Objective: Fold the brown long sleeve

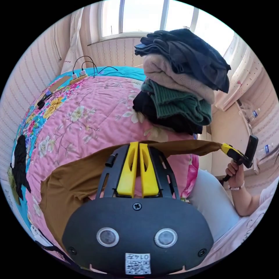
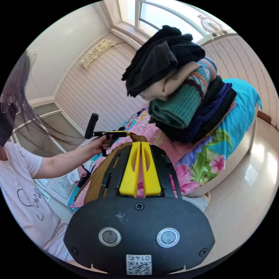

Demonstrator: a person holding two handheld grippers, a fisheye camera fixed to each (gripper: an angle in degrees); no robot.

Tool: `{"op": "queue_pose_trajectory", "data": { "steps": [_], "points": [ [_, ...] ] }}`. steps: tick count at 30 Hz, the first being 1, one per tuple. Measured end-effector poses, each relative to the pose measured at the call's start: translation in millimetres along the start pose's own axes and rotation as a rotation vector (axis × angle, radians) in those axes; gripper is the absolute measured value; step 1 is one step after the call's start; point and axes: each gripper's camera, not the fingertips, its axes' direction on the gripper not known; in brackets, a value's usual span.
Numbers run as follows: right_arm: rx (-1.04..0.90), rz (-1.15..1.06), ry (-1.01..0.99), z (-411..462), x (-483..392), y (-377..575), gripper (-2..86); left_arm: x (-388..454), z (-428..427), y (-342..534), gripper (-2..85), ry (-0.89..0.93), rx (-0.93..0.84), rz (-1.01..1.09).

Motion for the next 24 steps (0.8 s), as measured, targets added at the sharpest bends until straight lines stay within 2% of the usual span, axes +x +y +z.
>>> {"op": "queue_pose_trajectory", "data": {
  "steps": [2, 6, 8, 13, 20, 24],
  "points": [
    [0.008, -0.114, -0.203, -6, -40, 8, -0.2, -25, -61, 34, -1.0, 0.010, 0.093, -0.051],
    [-0.056, -0.306, -0.414, 10, -113, 33, -0.2, -73, -147, 112, -1.0, 0.008, 0.218, -0.196],
    [-0.160, -0.390, -0.569, 43, -161, 62, -0.3, -102, -194, 174, -1.0, -0.025, 0.256, -0.303],
    [-0.449, -0.548, -0.772, 132, -259, 164, -0.3, -148, -245, 287, -1.0, -0.115, 0.212, -0.466],
    [-0.880, -0.894, -0.661, 246, -359, 385, 0.0, -217, -233, 422, -1.0, 0.003, 0.232, -0.791],
    [-0.994, -1.028, -0.602, 264, -379, 475, 0.7, -225, -249, 451, -0.9, 0.021, 0.258, -0.853]
  ]
}}
